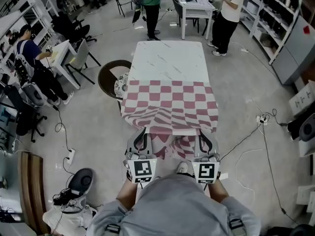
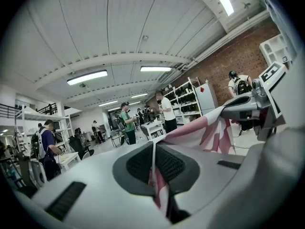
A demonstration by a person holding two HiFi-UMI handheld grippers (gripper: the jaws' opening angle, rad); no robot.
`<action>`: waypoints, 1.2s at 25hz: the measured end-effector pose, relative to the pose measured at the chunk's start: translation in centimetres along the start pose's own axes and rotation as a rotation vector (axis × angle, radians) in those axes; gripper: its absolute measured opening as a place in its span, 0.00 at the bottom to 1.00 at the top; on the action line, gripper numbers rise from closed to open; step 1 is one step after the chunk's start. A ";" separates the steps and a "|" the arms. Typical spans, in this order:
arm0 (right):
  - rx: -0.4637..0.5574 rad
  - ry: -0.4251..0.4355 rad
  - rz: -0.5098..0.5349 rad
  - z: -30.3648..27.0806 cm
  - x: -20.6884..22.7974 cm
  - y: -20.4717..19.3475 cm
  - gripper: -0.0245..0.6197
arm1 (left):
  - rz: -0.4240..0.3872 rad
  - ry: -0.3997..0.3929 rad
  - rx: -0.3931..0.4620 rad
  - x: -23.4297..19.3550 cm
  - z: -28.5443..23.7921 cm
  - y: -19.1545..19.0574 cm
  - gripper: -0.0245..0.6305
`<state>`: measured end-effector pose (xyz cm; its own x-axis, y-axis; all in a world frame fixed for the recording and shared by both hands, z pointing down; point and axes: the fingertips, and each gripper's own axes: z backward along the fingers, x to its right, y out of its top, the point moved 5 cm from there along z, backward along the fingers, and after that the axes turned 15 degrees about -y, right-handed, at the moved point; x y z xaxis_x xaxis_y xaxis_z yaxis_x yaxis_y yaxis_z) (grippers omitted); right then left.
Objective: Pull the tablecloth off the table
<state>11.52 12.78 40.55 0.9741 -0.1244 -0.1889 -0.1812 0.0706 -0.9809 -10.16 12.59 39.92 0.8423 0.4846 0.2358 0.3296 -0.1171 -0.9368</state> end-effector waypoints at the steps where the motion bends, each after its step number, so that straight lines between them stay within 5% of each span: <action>1: 0.024 -0.007 -0.020 0.6 -0.3 0.8 0.05 | 0.005 -0.005 0.017 0.0 0.9 0.4 0.05; 14: 0.003 -0.007 -0.161 5.7 -1.7 4.4 0.05 | 0.076 -0.028 0.147 -0.1 7.4 2.7 0.05; 30: -0.030 0.034 -0.292 6.1 -2.8 4.0 0.05 | 0.179 -0.014 0.177 -0.5 9.1 2.4 0.05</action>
<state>8.94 19.48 37.40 0.9806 -0.1684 0.1006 0.1017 -0.0021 -0.9948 -13.68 19.90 35.21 0.8743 0.4816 0.0601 0.0951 -0.0486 -0.9943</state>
